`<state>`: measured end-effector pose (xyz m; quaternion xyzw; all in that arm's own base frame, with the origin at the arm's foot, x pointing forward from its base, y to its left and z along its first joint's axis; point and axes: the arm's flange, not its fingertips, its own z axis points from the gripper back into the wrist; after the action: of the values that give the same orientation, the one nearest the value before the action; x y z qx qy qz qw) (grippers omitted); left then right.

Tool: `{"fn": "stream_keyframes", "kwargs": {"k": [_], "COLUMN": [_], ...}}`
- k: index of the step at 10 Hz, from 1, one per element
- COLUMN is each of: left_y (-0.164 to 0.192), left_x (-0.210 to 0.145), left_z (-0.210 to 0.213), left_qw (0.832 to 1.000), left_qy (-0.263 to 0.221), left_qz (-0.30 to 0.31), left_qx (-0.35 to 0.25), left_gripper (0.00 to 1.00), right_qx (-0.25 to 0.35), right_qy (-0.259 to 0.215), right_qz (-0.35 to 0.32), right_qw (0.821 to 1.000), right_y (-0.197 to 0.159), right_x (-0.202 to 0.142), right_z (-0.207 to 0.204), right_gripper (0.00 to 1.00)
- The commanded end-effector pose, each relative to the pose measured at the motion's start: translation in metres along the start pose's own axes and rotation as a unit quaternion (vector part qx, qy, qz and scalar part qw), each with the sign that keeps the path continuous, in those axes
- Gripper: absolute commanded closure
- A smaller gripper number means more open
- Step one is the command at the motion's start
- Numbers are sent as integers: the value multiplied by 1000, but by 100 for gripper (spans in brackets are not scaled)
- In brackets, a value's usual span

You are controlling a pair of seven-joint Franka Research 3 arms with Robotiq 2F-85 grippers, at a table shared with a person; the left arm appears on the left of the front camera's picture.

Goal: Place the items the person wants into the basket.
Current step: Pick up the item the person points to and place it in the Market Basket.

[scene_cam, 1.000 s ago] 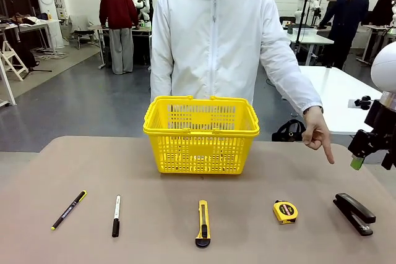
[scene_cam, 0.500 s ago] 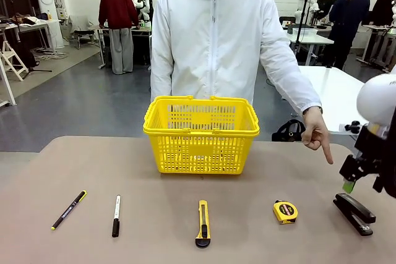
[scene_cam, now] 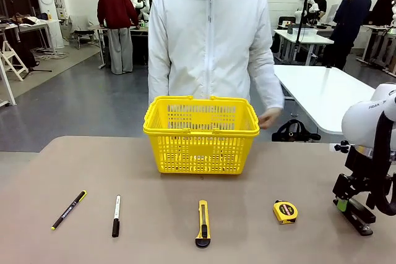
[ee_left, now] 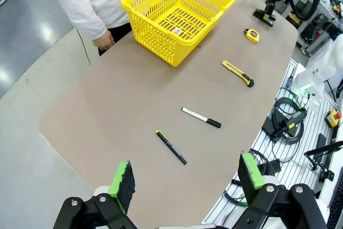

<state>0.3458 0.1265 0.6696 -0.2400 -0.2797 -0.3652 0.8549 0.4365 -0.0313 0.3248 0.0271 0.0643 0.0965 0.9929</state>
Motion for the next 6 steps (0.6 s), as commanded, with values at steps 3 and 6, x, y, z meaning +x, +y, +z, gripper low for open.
{"fn": "stream_keyframes", "kwargs": {"k": [3,6], "left_y": [0,0], "left_x": [0,0], "left_z": [2,2], "left_qw": [1000,1000], "left_qy": [-3,-3], "left_qz": [-5,-5], "left_qx": [-4,-4], "left_gripper": [0,0], "right_qx": [-18,-18], "right_qy": [5,12], "right_qz": [-6,-7], "right_qw": [1000,1000], "right_y": [2,0], "right_x": [-1,-2], "right_z": [3,4], "right_gripper": [96,100]}}
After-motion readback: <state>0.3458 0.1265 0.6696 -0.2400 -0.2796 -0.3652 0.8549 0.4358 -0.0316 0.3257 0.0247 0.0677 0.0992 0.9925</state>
